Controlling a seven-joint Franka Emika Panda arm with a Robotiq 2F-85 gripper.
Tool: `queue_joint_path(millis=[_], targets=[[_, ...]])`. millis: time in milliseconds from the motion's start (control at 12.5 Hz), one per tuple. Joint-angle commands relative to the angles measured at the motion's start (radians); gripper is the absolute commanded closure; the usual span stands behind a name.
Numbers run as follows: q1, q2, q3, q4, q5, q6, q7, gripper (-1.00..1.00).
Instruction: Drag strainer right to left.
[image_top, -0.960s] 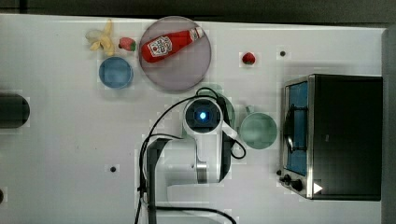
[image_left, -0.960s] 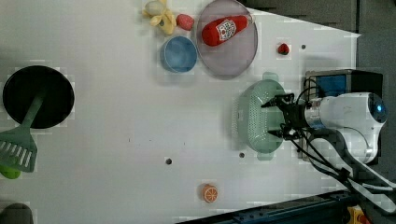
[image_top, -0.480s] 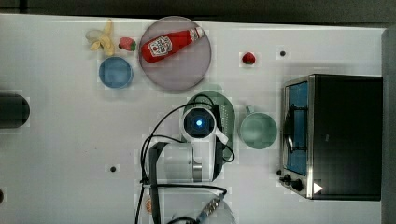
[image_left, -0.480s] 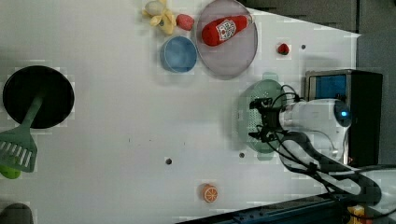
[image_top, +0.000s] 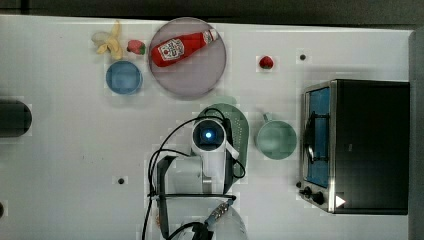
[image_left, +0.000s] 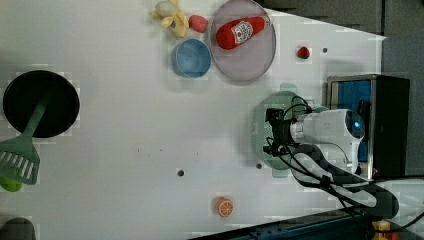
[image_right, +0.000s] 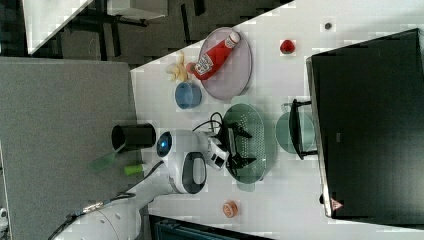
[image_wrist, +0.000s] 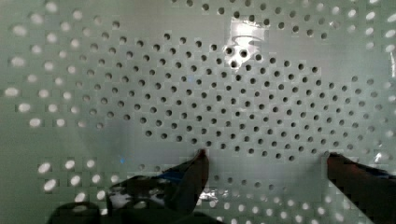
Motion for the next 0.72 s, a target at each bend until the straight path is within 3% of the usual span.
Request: queue_joint_path(millis=[80,720], targets=[[0.054,-0.018,0.002,0.03,0.009,-0.008,0.062,-1.0],[0.211,-0.014,0.051,0.051,0.051,-0.011,0.323,-1.0]])
